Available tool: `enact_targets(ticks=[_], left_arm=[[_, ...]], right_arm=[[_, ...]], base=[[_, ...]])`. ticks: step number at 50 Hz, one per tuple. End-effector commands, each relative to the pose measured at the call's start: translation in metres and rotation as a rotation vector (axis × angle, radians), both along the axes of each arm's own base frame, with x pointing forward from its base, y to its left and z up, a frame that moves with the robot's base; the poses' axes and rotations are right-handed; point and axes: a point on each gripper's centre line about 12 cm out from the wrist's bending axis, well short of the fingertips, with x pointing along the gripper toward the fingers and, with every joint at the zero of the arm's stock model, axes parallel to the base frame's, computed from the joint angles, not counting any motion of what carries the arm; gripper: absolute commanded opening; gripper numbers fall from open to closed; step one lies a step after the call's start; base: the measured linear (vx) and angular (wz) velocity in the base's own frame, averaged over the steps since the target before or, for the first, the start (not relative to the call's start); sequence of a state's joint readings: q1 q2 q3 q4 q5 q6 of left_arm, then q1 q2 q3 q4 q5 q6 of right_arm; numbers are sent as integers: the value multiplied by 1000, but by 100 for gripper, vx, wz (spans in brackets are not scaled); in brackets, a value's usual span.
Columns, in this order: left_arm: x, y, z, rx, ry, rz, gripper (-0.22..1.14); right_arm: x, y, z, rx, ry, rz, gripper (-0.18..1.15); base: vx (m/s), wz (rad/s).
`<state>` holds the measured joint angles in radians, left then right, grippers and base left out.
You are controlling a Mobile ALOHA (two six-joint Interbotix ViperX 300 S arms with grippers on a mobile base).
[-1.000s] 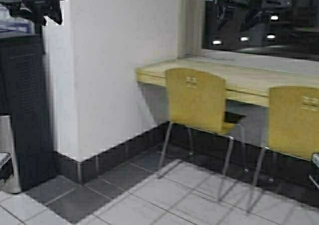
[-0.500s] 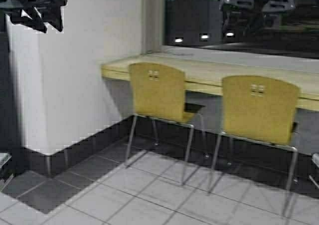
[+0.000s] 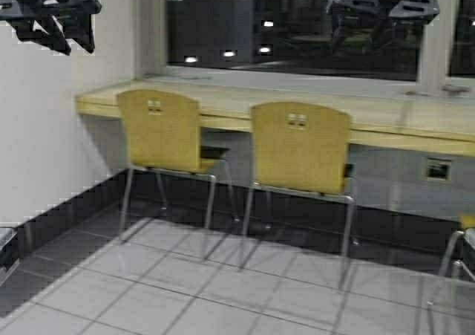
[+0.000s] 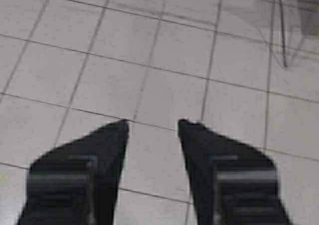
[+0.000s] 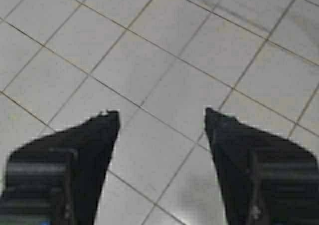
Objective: Push the chairs under the table
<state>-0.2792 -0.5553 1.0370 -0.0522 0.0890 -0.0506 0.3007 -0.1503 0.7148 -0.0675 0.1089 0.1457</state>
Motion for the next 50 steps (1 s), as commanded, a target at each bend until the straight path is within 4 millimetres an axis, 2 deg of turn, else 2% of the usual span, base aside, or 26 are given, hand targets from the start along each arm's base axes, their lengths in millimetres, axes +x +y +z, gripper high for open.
enact_targets(ticks=[1,11,31,50], left_arm=[[3,-1,7,-2,-23,-2,76],[5,-1,4,11,-14,-8,76],[5,-1,4,3,-9,-3,76],[5,-1,1,-1,4,2,76]], right_arm=[[4,-1,12,15,-35,-8,89],[6,-1,3,6,-4,-10,89],[8,-2,3,8,4,-19,89],[10,-1,-18,12,80,-36,89]], base=[[-21,-29],[-18,-29],[-11,-35],[-2,-37]])
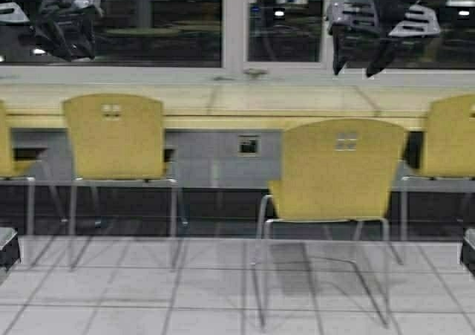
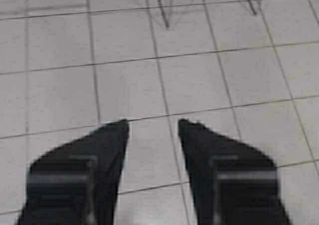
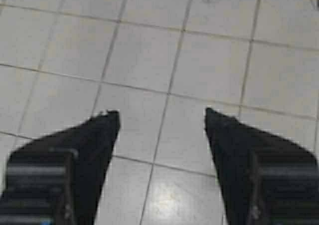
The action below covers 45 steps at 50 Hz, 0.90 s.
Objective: Push the chairs under the table
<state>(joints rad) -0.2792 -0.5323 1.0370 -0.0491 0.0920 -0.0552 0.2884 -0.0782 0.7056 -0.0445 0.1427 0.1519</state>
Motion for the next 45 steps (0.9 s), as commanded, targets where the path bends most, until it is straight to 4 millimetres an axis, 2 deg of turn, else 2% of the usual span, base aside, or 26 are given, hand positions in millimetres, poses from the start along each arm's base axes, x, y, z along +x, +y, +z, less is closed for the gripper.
enact_targets(ticks=[1,45], left_arm=[[3,-1,7,-7,-20,1,76],[4,-1,9,-23,-8,12,76]], right_arm=[[6,2,9,18,-19,-8,89],[4,2,6,45,0,-36,89]], base=[[0,-31],[4,-22]])
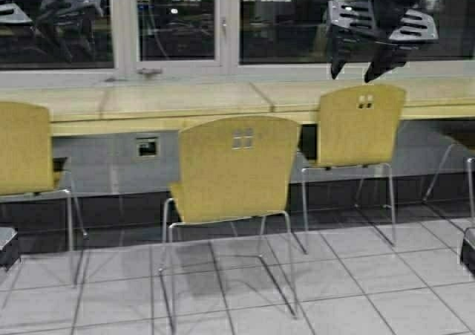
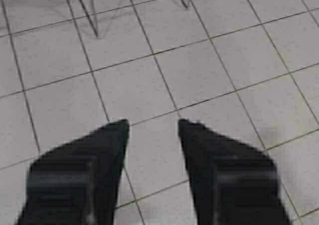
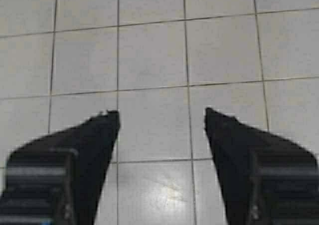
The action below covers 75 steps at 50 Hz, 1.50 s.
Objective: Push the chairs under the table
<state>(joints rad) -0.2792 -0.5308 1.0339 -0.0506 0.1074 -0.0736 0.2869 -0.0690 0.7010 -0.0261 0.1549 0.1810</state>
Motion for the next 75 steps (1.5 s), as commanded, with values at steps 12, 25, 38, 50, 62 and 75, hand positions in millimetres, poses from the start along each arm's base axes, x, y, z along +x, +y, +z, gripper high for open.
enact_targets(ticks=[12,25,38,50,62,75], left_arm=[[3,-1,6,-96,25,63,76],[6,-2,0,-199,67,139,76],[13,-5,-23,-389,179,302,76],[20,-5,-68,-509,324,494,76],[39,-12,-111,-543,394,638,77],[48,-30,-128,-616,433,728,78]], right_arm=[[4,2,-6,65,25,-67,89],[6,-1,-8,136,45,-150,89],[4,-10,-4,173,44,-206,89],[6,-15,-10,254,65,-299,89],[26,-8,-22,402,99,-434,89],[34,-6,-40,453,143,-504,89]], base=[[15,-10],[24,-6],[30,4],[33,8],[32,6],[33,2]])
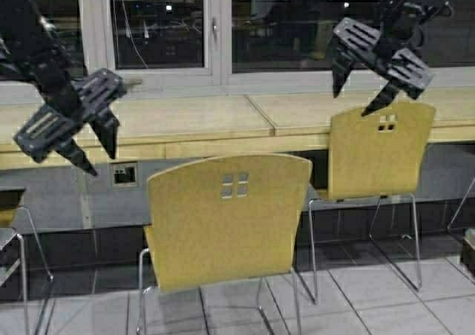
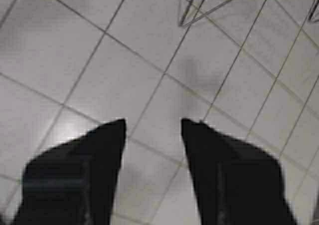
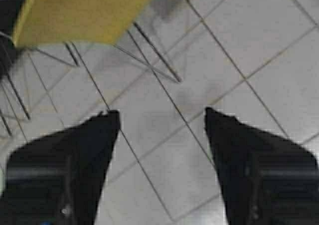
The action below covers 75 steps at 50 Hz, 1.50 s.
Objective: Push the chairs under the table
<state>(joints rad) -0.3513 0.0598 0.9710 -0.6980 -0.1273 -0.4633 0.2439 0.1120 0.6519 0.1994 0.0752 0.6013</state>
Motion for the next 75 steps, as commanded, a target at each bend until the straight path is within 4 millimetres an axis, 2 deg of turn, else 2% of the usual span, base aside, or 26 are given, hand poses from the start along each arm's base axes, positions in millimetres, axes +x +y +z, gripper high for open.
enact_targets(ticks=[1,12,17,23,28,35,42,53,75], left_arm=[[9,-8,4,-34,-19,36,78],[12,-19,-4,-48,10,35,82],[15,-31,-5,-60,29,2,90],[28,-45,-4,-89,30,-5,100],[33,-56,-8,-136,45,49,100],[32,-64,-19,-162,58,118,100],[37,-66,-32,-166,69,168,100],[29,-78,-38,-218,93,249,100],[10,-111,-61,-248,146,286,100]], right_arm=[[6,1,4,16,-26,-16,89],[3,0,-12,37,27,-51,89],[-4,-2,-17,25,45,-43,89],[-2,-1,-23,27,58,-50,89],[2,0,-27,33,63,-58,89],[-3,4,-34,69,98,-94,89],[-2,7,-42,94,119,-124,89],[-11,26,-51,193,185,-205,89],[-17,25,-73,208,266,-251,89]], base=[[34,-1],[34,-1],[31,0],[29,5],[28,9],[24,11],[22,8],[19,5],[12,1]])
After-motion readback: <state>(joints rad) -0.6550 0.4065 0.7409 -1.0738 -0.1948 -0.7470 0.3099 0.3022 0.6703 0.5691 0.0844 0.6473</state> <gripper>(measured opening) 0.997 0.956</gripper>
